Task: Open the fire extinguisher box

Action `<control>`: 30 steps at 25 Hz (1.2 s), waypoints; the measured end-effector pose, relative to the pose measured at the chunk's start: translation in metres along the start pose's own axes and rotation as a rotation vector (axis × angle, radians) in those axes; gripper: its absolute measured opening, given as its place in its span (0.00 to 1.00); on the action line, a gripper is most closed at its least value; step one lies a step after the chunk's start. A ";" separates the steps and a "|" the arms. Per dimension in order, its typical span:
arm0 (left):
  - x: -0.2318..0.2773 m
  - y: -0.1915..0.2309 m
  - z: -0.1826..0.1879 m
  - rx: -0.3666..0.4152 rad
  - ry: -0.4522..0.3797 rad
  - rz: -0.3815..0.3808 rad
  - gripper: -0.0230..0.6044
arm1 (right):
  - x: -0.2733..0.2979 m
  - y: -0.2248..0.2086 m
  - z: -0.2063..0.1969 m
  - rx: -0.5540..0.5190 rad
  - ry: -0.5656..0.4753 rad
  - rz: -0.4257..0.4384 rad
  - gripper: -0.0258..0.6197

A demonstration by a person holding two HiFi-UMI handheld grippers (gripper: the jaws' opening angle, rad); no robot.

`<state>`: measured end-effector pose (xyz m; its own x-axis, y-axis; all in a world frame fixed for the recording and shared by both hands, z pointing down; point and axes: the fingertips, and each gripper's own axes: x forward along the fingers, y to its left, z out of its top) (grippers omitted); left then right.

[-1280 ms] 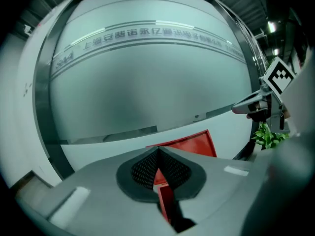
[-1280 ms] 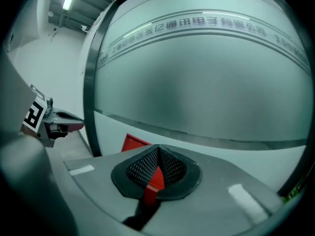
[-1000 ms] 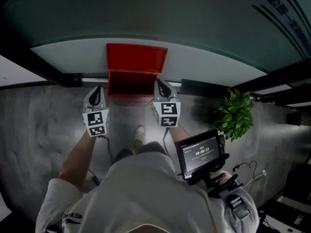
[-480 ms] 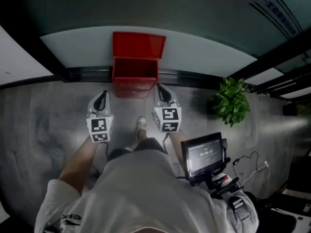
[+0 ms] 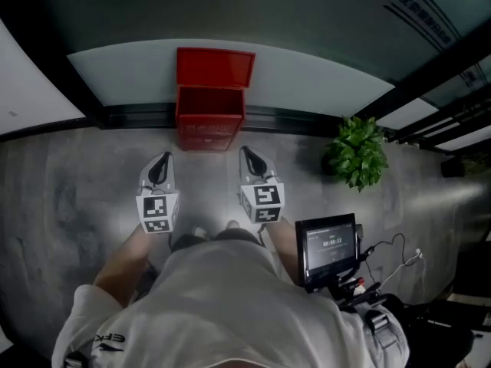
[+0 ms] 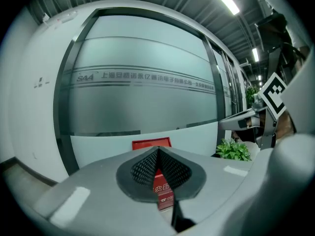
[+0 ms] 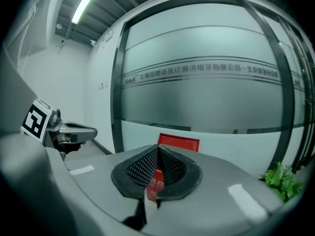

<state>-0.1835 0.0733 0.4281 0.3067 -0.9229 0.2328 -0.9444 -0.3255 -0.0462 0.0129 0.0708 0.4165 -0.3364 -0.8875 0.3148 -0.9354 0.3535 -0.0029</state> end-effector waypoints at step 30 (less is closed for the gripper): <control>-0.047 -0.109 -0.004 -0.021 0.004 -0.009 0.04 | -0.106 -0.040 -0.043 0.028 0.000 0.072 0.06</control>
<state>-0.0958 0.1525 0.4261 0.3150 -0.9190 0.2370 -0.9438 -0.3297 -0.0241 0.0903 0.1634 0.4236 -0.4030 -0.8603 0.3123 -0.9115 0.4080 -0.0524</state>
